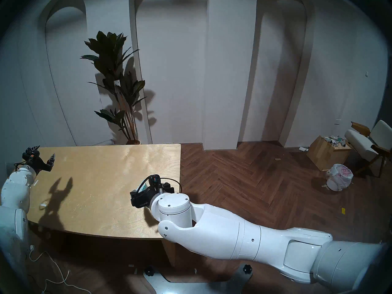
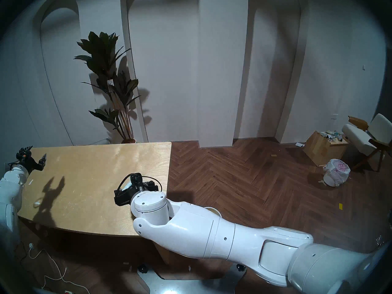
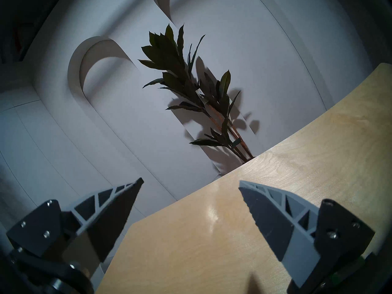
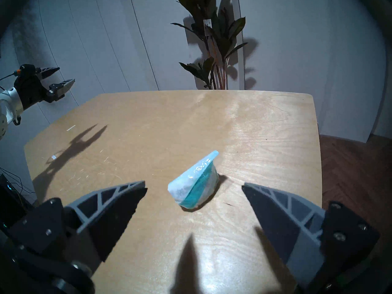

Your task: Put the trash into the trash bin on the ground

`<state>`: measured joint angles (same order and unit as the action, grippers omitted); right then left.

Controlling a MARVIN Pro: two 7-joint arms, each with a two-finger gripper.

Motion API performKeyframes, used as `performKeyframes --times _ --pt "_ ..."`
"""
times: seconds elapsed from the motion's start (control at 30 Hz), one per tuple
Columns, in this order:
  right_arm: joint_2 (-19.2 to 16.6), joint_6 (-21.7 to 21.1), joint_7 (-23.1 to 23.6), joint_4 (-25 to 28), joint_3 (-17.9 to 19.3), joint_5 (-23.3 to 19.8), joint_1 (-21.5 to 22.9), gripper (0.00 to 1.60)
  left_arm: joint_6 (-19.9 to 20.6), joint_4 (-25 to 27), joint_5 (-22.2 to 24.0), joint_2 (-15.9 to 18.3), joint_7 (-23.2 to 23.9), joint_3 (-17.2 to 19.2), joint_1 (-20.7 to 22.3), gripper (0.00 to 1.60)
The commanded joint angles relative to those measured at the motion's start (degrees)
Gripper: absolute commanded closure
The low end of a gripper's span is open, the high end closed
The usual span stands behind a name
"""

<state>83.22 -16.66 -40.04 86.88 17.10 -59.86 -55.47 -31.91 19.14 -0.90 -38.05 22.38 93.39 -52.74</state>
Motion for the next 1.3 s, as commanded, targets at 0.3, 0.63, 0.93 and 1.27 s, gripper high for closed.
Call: performKeyframes --times 0.3,0.63,0.93,1.27 --pt "7.5 -2.0 -3.6 -4.6 -1.1 1.6 3.5 0.0 -2.0 1.8 1.2 2.6 4.1 1.0 -0.2 0.0" --pt "10.6 -3.5 -6.0 -8.5 -2.0 2.3 4.8 0.0 -2.9 2.4 1.9 3.3 7.2 1.6 -0.8 0.0" --pt "13.1 -5.0 -8.1 -12.5 -2.6 2.9 5.8 0.0 -3.8 3.0 2.7 4.2 10.3 2.2 -1.3 0.0" --pt "16.0 -6.4 -10.3 -16.9 -3.3 3.0 6.2 0.0 -4.7 3.8 3.6 5.0 13.9 2.9 -2.0 0.0"
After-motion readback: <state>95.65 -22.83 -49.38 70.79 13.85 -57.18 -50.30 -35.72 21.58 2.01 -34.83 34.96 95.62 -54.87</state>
